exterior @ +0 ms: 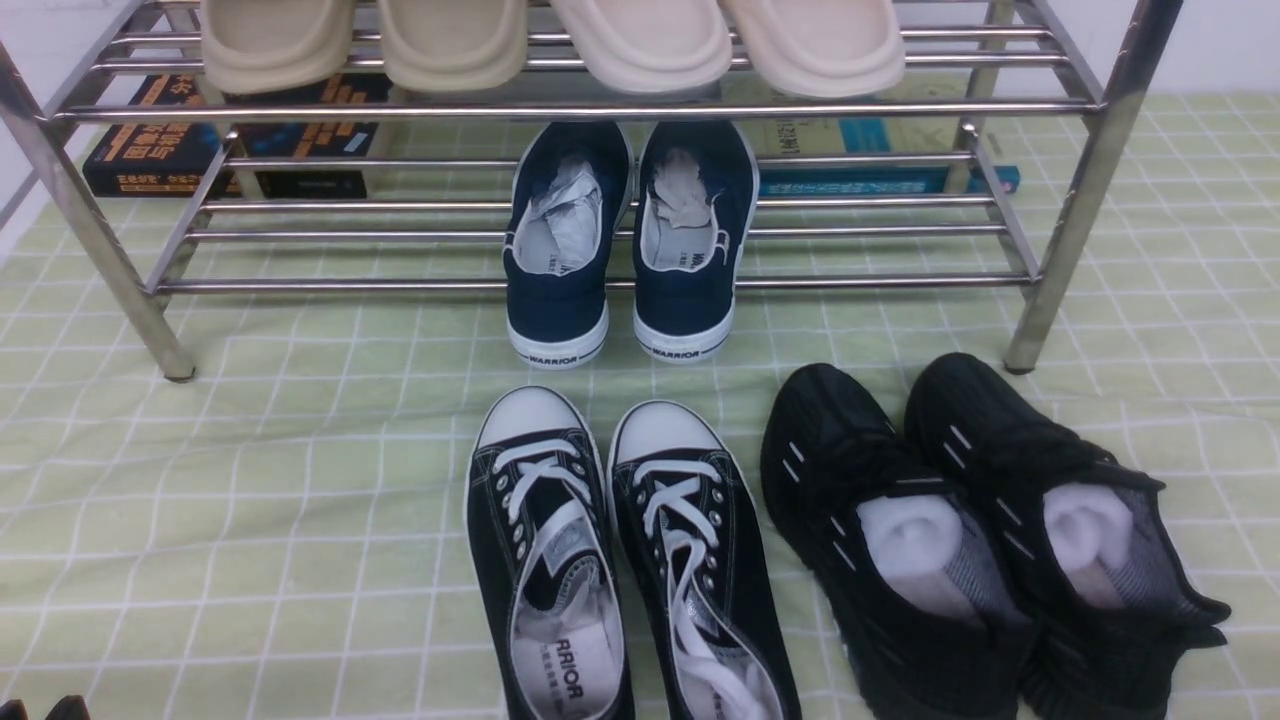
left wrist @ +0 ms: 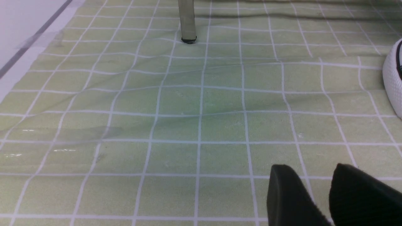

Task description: Take the shoes off the shelf with your hand from the green coffee tablecloth.

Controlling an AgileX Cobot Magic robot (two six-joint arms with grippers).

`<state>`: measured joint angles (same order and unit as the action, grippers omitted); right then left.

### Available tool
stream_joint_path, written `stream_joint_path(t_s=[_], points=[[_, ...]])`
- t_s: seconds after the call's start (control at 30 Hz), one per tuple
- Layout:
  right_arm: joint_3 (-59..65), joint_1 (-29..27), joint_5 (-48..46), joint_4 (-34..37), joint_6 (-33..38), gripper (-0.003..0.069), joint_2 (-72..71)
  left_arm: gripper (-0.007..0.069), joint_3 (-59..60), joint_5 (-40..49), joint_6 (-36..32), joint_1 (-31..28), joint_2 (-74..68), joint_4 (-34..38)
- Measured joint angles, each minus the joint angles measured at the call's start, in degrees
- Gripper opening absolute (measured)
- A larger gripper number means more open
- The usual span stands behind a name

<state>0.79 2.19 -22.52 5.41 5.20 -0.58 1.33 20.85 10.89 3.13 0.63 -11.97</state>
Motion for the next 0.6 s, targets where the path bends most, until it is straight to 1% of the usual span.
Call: stream_joint_path(t_s=[0.6], points=[[0.00,0.00,0.00,0.00,0.00,0.0100,0.00,0.0239,0.00,0.00,0.00,0.00,0.00,0.00]])
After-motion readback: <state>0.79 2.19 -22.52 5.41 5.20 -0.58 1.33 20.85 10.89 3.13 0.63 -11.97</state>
